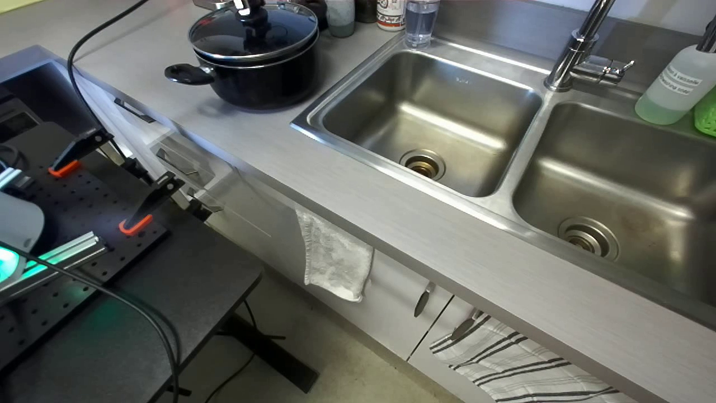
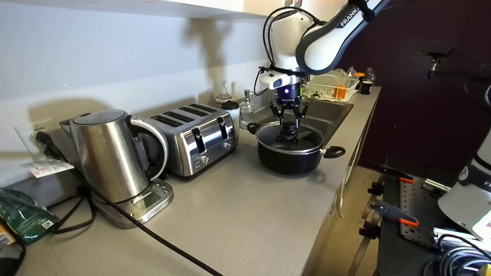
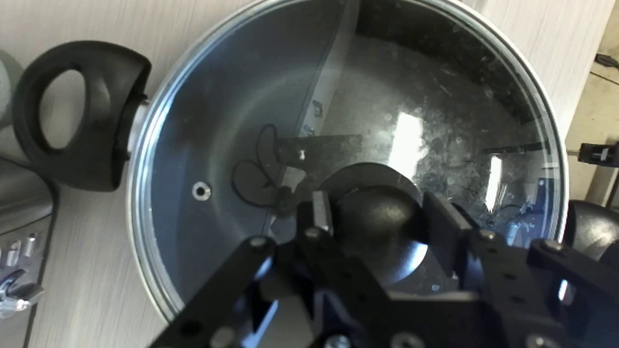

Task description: Place the lid on the pot

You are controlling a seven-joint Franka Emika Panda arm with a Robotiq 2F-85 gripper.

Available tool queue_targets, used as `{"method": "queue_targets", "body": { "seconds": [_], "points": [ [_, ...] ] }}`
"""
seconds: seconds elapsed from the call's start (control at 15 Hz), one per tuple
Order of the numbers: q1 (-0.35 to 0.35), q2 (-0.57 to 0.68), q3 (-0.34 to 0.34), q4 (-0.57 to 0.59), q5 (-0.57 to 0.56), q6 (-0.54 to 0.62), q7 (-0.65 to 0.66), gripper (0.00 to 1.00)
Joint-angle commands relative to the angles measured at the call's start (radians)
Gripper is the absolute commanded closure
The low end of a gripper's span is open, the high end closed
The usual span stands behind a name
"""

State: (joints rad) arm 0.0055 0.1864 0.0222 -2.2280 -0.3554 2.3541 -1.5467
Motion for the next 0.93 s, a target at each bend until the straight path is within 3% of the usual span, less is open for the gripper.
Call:
{"method": "queue_targets", "body": {
  "seconds": [0.0, 0.87],
  "points": [
    [-0.016, -0.025, 0.005, -0.034, 0.017, 0.014, -0.032, 0.75],
    [-0.030, -0.096, 0.000, -0.109, 0.069, 0.065, -0.086, 0.75]
  ]
}}
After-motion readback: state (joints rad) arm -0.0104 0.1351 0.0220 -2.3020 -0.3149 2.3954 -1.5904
